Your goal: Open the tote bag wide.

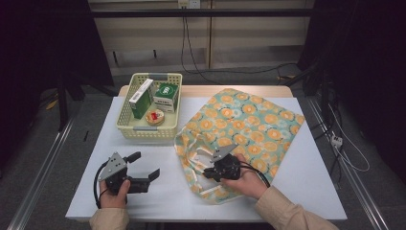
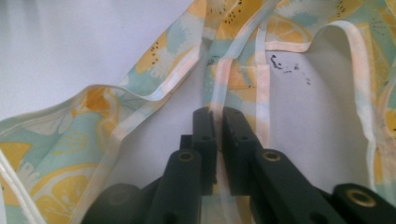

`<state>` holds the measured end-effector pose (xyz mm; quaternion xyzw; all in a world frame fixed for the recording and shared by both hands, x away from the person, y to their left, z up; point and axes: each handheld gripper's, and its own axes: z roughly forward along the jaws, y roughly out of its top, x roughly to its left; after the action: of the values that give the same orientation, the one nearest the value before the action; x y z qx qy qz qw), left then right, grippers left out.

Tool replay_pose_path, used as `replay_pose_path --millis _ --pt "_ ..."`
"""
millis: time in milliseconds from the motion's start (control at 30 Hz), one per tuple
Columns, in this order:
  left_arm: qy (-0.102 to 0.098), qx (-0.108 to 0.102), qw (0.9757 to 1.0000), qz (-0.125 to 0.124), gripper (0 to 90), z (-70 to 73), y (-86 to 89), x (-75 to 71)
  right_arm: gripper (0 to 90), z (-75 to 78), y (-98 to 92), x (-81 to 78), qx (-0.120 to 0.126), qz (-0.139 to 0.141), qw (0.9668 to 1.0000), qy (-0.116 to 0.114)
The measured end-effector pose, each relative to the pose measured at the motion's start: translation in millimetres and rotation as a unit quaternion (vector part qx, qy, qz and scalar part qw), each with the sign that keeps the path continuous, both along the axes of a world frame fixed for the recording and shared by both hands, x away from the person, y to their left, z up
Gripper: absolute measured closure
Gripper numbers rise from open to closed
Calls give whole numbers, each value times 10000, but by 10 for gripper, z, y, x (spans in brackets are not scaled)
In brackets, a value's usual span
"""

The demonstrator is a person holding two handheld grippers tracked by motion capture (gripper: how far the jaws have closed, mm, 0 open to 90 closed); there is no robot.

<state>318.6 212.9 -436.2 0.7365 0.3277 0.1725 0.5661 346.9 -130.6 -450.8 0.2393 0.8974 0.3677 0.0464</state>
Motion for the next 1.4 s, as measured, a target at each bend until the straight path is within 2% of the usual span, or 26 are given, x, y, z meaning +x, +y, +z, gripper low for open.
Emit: replay_pose_path --millis 33,133,333,467,533,667,867,933,1067,1167,1233,1300,1333,1367,1400 --pt "9 -24 10000 17 33 1 2 -3 900 12 -6 13 7 17 10000 -15" --pt "-8 -52 10000 37 33 1 14 -1 900 103 -58 58 236 -80 9997 64" --pt "-6 -55 10000 28 33 -1 10 0 900 386 -308 232 539 -403 9977 -93" --pt "-11 -16 10000 15 33 4 18 2 900 567 -515 377 761 -732 9943 -171" --pt "9 -44 10000 31 33 -1 11 1 900 633 -618 461 696 -926 9929 -261" --pt "6 -41 10000 16 33 -5 6 2 900 700 -814 635 769 -1275 9883 -341" --pt "13 -51 10000 21 33 -5 11 3 900 673 -1081 903 734 -1806 9803 -316" --pt "8 -26 10000 19 33 -6 15 5 900 649 -1182 999 728 -2019 9763 -298" --pt "1 -39 10000 18 33 -9 21 9 900 565 -1380 1164 770 -2453 9660 -274" --pt "28 -50 10000 27 33 -11 31 10 900 472 -1496 1223 587 -2658 9619 -262" --pt "22 -36 10000 36 33 -15 40 16 900 413 -1568 1231 566 -2791 9583 -238" --pt "28 -31 10000 25 33 -18 42 20 900 367 -1613 1221 507 -2812 9581 -212" --pt "44 -54 10000 29 33 -20 35 20 900 347 -1627 1210 560 -2809 9579 -178" --pt "52 -62 10000 26 33 -22 29 21 900 334 -1624 1192 560 -2757 9594 -198" --pt "43 -36 10000 12 33 -21 27 23 891 327 -1608 1169 543 -2653 9624 -209"
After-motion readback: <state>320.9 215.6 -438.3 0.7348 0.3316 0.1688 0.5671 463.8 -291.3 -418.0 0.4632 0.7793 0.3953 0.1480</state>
